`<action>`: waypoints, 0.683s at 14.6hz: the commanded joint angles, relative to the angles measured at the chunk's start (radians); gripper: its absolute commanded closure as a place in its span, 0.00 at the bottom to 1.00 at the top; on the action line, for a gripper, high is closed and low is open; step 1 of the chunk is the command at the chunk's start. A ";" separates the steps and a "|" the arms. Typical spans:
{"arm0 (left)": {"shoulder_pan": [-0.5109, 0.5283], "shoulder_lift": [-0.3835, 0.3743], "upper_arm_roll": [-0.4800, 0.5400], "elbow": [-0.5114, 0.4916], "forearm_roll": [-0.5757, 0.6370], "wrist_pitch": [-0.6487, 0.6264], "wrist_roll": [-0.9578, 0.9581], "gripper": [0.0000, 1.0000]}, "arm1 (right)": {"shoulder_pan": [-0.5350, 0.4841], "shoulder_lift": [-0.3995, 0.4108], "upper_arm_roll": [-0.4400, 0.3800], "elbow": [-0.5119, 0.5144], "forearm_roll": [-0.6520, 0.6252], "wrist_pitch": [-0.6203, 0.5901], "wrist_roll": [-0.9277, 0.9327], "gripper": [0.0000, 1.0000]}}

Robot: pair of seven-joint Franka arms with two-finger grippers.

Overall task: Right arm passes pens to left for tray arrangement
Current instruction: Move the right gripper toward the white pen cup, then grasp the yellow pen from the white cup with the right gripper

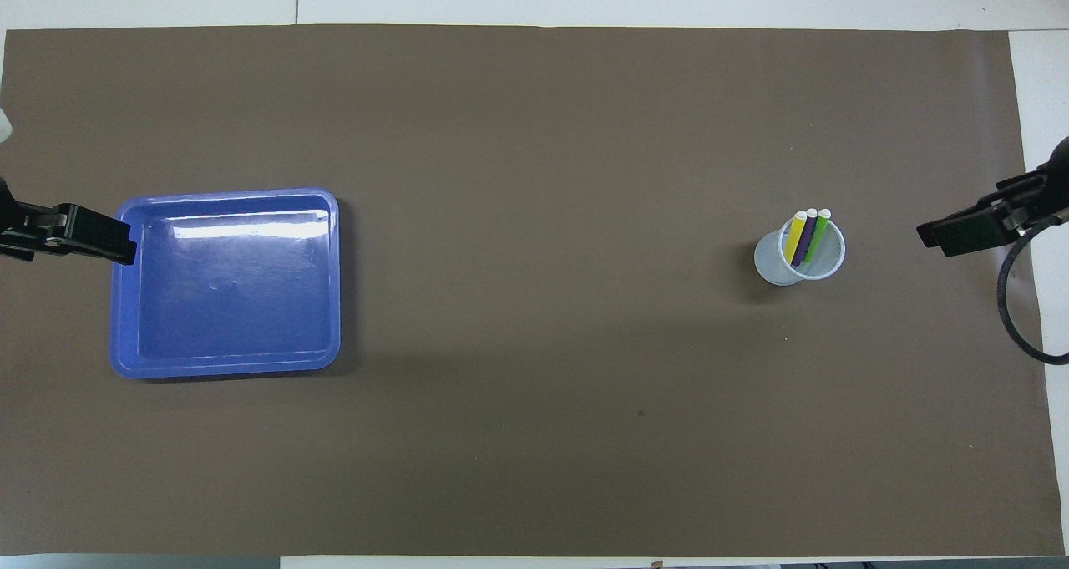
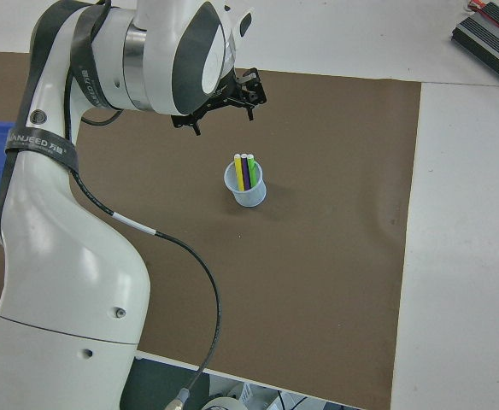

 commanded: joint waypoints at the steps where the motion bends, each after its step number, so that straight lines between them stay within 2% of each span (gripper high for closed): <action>1: 0.002 -0.014 0.004 -0.005 -0.010 -0.012 0.002 0.00 | 0.055 0.053 0.022 -0.002 0.014 0.074 -0.130 0.00; 3: 0.002 -0.014 0.004 -0.005 -0.010 -0.012 0.002 0.00 | 0.043 0.162 0.024 0.018 0.068 0.167 -0.352 0.00; 5: 0.002 -0.014 0.005 -0.005 -0.010 -0.012 0.002 0.00 | 0.041 0.230 0.024 0.023 0.116 0.213 -0.448 0.00; 7: 0.002 -0.014 0.005 -0.005 -0.010 -0.012 0.002 0.00 | 0.056 0.267 0.024 0.023 0.100 0.276 -0.595 0.00; 8: 0.002 -0.014 0.005 -0.005 -0.010 -0.012 0.002 0.00 | 0.055 0.285 0.025 0.023 0.060 0.290 -0.641 0.00; 10: 0.002 -0.014 0.004 -0.005 -0.010 -0.012 0.002 0.00 | 0.036 0.334 0.054 0.021 0.059 0.296 -0.721 0.00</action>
